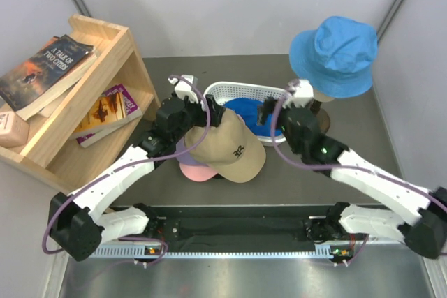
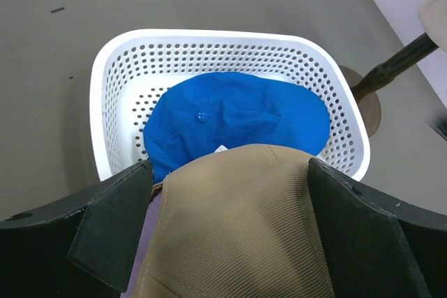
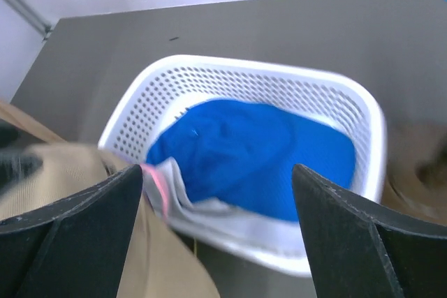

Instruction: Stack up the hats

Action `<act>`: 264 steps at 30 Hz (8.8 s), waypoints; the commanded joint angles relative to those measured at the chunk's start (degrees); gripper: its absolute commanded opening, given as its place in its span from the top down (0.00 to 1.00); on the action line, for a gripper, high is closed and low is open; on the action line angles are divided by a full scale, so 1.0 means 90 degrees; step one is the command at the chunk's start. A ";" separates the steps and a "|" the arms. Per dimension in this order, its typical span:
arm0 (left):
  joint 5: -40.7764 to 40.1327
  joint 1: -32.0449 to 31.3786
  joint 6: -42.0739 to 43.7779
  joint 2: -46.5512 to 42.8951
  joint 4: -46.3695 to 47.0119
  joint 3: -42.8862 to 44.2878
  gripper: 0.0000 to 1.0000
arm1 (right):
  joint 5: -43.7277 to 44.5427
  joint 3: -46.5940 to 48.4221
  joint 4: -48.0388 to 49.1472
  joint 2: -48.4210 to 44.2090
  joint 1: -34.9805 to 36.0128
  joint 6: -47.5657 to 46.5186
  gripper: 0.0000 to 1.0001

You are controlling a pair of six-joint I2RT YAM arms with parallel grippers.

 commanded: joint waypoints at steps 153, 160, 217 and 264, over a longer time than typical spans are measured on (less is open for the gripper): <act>0.1811 0.0006 0.2074 0.0164 -0.0233 0.2431 0.01 | -0.3152 0.4735 -0.1239 0.2300 -0.1591 -0.0887 1.00; 0.3042 -0.0004 0.1752 0.0447 0.0275 0.2558 0.01 | -0.2947 0.4999 -0.1376 0.2349 -0.1240 -0.0935 1.00; 0.4244 -0.0014 0.2259 -0.0578 -0.1209 0.2500 1.00 | -0.7789 0.2559 0.1436 0.0748 -0.2382 0.1680 0.56; -0.2103 -0.0014 0.2562 -0.3137 0.0022 0.0986 0.01 | -0.5652 -0.1113 0.4474 0.0524 -0.0165 0.3976 1.00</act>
